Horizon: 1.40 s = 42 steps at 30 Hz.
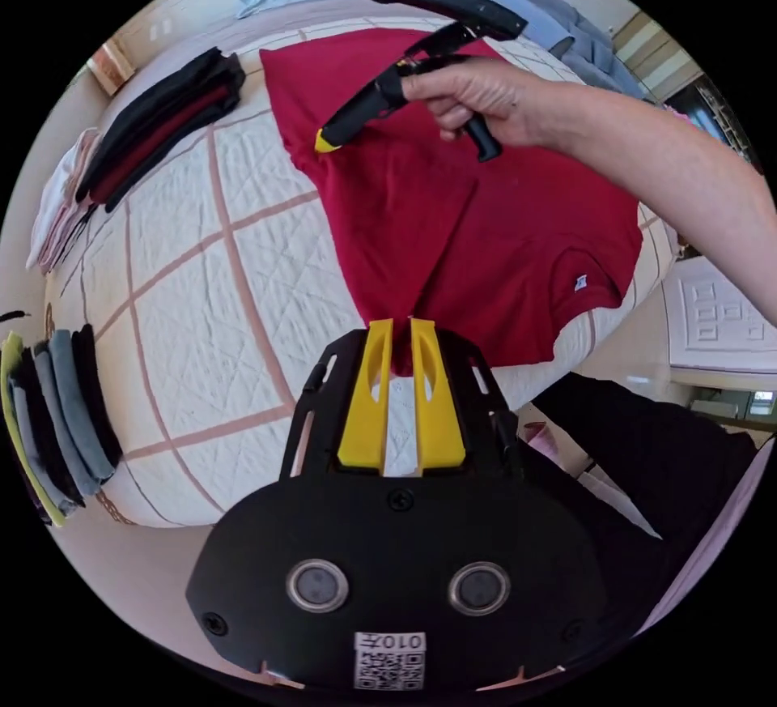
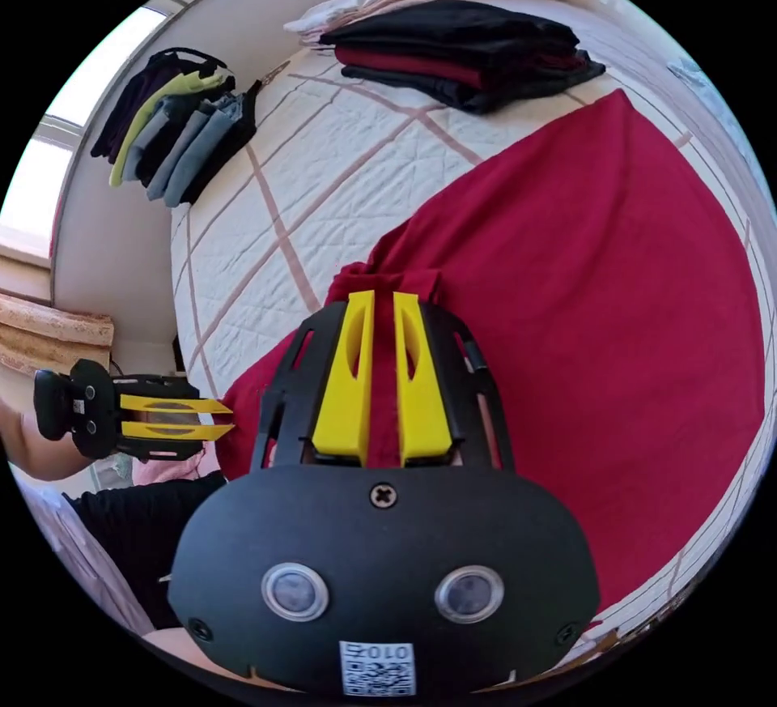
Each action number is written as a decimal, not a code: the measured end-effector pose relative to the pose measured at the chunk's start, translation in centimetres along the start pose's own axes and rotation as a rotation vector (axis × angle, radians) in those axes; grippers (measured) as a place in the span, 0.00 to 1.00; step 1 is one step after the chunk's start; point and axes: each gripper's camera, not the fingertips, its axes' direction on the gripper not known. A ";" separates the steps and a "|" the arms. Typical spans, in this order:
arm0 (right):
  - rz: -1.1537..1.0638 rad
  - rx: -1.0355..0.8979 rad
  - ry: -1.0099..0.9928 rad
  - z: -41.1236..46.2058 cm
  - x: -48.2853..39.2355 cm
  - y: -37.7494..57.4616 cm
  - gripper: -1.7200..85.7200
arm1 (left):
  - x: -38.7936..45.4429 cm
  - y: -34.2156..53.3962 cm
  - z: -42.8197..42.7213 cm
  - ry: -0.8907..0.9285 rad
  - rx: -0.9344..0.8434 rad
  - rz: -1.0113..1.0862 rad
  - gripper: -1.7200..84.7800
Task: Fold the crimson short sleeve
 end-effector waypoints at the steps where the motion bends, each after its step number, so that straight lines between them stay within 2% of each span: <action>1: 0.015 0.010 -0.017 -0.1 0.3 0.8 0.07 | -0.2 0.0 0.3 0.005 0.006 -0.014 0.04; 5: 0.078 0.189 0.005 -3.6 0.8 7.2 0.07 | -2.0 0.8 0.1 0.129 0.047 -0.124 0.02; 8: 0.255 0.370 0.110 -6.7 1.9 17.6 0.07 | -1.7 1.2 -2.3 0.116 0.132 -0.106 0.02; 10: 0.503 0.488 0.279 -8.4 2.9 28.6 0.07 | -0.9 0.5 -3.9 0.082 0.169 -0.066 0.03; 14: 0.854 0.504 0.419 -8.6 4.7 44.5 0.09 | 2.2 -4.8 -5.5 0.210 0.267 0.088 0.05; 16: 1.040 0.452 0.383 -7.2 6.2 52.5 0.11 | 4.5 -8.9 -5.2 0.292 0.285 0.175 0.07; 19: 1.176 0.506 0.327 -5.2 7.5 59.0 0.13 | 9.9 -17.6 -3.8 0.372 0.274 0.337 0.09; 22: 1.255 0.548 0.256 -3.0 9.0 62.3 0.14 | 15.5 -26.6 -2.1 0.473 0.232 0.449 0.11; 27: 1.364 0.604 0.169 0.1 10.0 65.6 0.14 | 24.3 -39.0 2.3 0.433 0.056 0.558 0.11; 35: 1.474 0.547 0.207 2.8 10.3 67.9 0.08 | 29.6 -44.3 7.8 0.358 -0.162 0.660 0.07; 37: 1.454 0.544 0.169 3.0 10.3 68.6 0.06 | 29.6 -44.5 8.0 0.395 -0.143 0.688 0.05; 42: 1.268 0.830 0.066 1.1 7.7 70.9 0.05 | 27.4 -45.1 7.3 0.506 -0.077 0.691 0.05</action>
